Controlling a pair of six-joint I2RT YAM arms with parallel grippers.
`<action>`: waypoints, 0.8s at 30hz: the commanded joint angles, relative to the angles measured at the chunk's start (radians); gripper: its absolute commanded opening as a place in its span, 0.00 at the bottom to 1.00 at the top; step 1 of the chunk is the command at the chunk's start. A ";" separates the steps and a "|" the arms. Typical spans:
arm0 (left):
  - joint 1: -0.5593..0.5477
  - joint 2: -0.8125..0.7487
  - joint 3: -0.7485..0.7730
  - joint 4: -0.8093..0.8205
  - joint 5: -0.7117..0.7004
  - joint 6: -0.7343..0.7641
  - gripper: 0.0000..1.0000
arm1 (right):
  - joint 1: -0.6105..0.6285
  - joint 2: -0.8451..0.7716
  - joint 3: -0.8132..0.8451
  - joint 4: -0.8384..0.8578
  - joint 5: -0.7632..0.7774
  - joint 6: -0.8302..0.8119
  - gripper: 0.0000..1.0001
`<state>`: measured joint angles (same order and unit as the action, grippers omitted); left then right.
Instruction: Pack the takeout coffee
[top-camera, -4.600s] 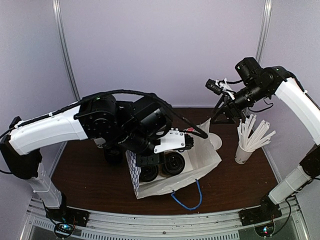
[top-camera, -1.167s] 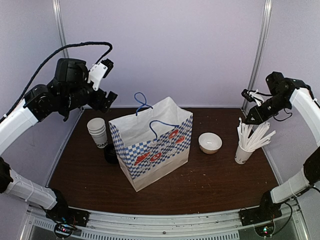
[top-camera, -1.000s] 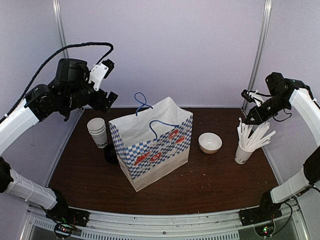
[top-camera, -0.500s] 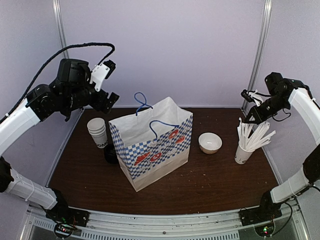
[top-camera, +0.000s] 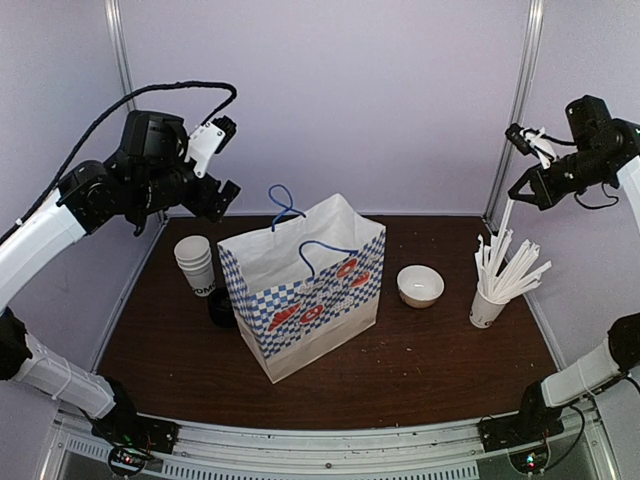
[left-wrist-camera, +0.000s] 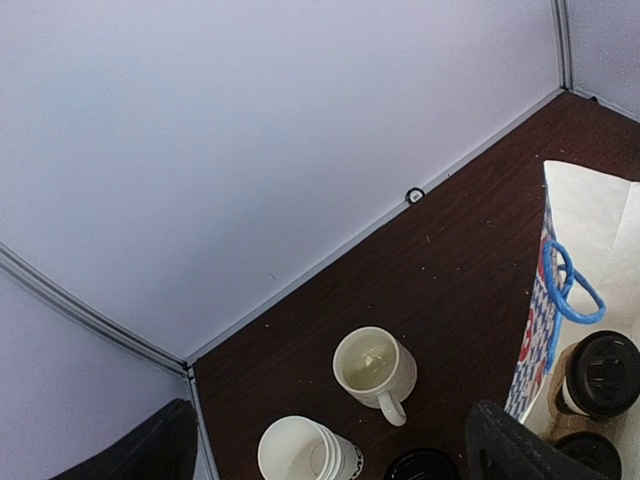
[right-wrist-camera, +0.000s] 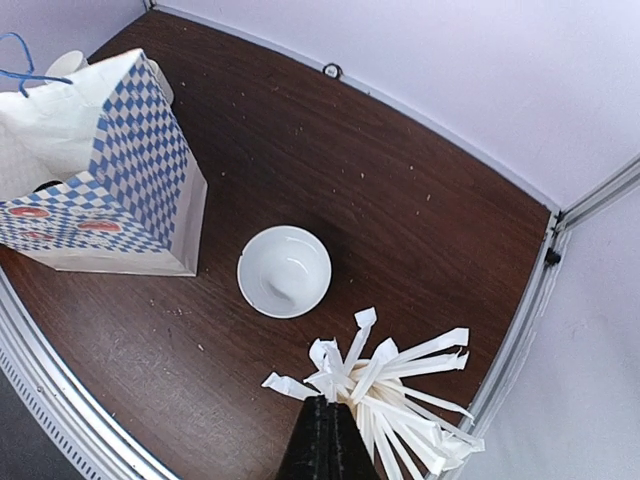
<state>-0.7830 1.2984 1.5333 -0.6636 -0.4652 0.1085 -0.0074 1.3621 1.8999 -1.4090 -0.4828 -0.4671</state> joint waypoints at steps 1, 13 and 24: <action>0.033 0.016 0.046 0.017 -0.030 0.029 0.97 | -0.006 -0.002 0.153 -0.074 -0.091 -0.058 0.00; 0.139 0.046 0.036 -0.004 0.019 -0.022 0.98 | -0.006 0.084 0.465 0.027 -0.471 0.049 0.00; 0.140 0.039 0.028 -0.026 0.021 -0.045 0.97 | 0.096 0.211 0.493 0.440 -0.803 0.451 0.00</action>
<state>-0.6476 1.3521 1.5578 -0.6937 -0.4564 0.0864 0.0231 1.5414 2.3836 -1.1774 -1.1564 -0.1986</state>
